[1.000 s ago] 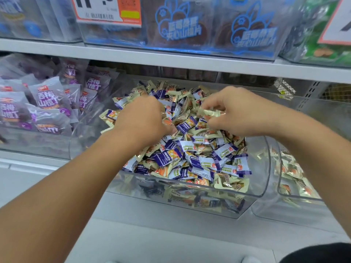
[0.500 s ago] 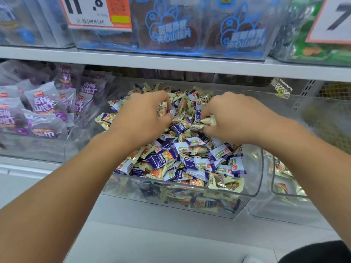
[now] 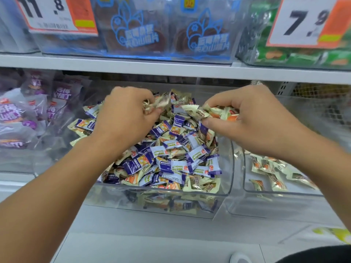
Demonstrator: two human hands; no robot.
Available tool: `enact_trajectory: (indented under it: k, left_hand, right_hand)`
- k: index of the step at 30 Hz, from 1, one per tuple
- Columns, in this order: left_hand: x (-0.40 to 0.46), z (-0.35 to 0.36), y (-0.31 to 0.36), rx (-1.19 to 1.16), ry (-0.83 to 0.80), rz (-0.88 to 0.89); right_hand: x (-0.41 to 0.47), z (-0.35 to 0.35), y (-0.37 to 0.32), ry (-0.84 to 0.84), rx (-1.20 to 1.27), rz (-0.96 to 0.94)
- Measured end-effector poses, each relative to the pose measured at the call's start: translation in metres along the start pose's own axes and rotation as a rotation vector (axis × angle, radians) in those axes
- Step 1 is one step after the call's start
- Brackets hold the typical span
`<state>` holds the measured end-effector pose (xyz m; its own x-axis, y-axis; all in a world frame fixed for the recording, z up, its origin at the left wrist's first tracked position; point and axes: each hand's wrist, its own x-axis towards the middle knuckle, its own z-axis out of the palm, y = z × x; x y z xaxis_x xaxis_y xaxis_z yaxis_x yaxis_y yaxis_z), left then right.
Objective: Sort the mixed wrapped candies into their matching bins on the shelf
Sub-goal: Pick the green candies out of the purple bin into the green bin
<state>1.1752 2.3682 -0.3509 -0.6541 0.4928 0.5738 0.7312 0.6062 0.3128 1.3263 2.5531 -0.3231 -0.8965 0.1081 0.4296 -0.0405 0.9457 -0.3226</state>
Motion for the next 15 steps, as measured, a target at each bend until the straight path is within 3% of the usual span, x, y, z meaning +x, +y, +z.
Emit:
enact_trajectory:
  k: [2, 5, 9, 12, 15]
  left_hand:
    - [-0.003, -0.005, 0.012, -0.197, 0.064, 0.047]
    - [-0.010, -0.009, 0.039, -0.397, 0.029, 0.131]
    - [-0.014, -0.002, 0.079, -0.489, -0.127, 0.224]
    - [-0.008, 0.008, 0.114, -0.369, -0.246, 0.350]
    - [0.005, 0.023, 0.142, -0.138, -0.358, 0.442]
  right_hand:
    - [-0.011, -0.014, 0.005, 0.035, 0.063, -0.030]
    - [-0.027, -0.036, 0.025, -0.016, 0.178, -0.001]
    - [-0.047, -0.052, 0.079, -0.266, 0.369, 0.370]
    - [-0.061, -0.049, 0.111, -0.425, 0.356, 0.652]
    - [-0.067, -0.048, 0.131, -0.400, 0.416, 0.826]
